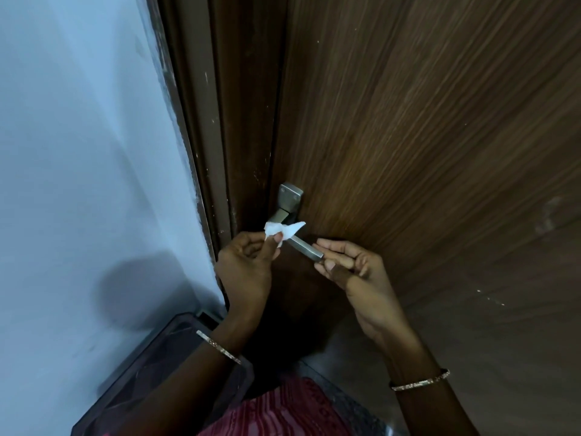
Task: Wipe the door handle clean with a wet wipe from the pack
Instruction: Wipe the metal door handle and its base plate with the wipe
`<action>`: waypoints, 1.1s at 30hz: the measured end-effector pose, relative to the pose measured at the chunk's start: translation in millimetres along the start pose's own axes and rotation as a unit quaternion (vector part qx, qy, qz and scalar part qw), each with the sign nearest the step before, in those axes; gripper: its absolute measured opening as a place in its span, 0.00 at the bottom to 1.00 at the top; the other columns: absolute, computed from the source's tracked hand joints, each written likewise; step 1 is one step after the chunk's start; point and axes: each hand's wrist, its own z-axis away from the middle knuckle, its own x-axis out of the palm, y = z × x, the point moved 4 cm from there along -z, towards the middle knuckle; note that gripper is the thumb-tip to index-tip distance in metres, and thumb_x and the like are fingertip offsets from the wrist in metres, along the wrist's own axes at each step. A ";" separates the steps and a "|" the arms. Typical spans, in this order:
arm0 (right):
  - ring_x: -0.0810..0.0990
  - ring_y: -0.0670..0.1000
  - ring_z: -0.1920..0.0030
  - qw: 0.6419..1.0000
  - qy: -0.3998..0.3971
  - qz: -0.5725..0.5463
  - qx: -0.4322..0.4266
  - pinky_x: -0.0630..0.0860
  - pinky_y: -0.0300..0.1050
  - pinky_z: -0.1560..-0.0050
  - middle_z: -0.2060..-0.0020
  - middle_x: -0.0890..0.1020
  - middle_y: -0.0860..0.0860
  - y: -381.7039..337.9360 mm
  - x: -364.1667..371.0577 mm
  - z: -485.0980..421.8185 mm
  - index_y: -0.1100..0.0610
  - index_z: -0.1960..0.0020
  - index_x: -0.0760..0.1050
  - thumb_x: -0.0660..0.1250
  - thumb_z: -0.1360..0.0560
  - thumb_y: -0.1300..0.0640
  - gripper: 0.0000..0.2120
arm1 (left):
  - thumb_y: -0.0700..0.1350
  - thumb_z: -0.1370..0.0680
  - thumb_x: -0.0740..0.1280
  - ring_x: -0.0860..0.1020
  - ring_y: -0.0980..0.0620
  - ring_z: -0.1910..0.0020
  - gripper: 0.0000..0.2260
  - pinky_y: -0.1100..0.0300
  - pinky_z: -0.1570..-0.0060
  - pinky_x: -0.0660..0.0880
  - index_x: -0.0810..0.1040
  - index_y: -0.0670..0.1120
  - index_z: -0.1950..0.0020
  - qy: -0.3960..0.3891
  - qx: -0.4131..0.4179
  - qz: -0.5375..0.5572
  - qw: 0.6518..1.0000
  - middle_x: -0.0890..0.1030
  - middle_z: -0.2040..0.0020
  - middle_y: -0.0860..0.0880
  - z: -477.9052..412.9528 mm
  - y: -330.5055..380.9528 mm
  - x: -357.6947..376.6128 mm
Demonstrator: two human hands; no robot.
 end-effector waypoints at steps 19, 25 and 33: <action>0.78 0.57 0.36 0.971 -0.022 -0.205 0.122 0.69 0.54 0.28 0.40 0.82 0.61 29.2 12.4 9.8 0.68 0.34 0.75 0.65 0.25 0.67 0.20 | 0.36 0.21 0.66 0.86 0.52 0.56 0.07 0.62 0.57 0.82 0.82 0.38 0.47 -0.233 -0.377 0.299 0.845 0.87 0.52 0.43 50.9 -24.5 37.0; 0.75 0.61 0.33 0.937 -0.033 -0.303 0.169 0.71 0.50 0.31 0.32 0.74 0.69 30.3 13.7 3.9 0.71 0.31 0.71 0.61 0.23 0.64 0.22 | 0.40 0.22 0.69 0.85 0.46 0.50 0.10 0.59 0.52 0.82 0.81 0.38 0.42 -0.279 -0.294 0.175 0.897 0.86 0.49 0.40 38.9 -18.6 20.8; 0.76 0.63 0.31 0.830 -0.084 -0.516 0.194 0.70 0.59 0.29 0.30 0.73 0.68 50.3 31.3 1.3 0.73 0.31 0.71 0.70 0.28 0.74 0.26 | 0.37 0.24 0.70 0.85 0.48 0.60 0.04 0.59 0.60 0.82 0.84 0.40 0.51 -0.179 -0.227 0.078 0.954 0.86 0.58 0.41 11.7 -20.1 -17.0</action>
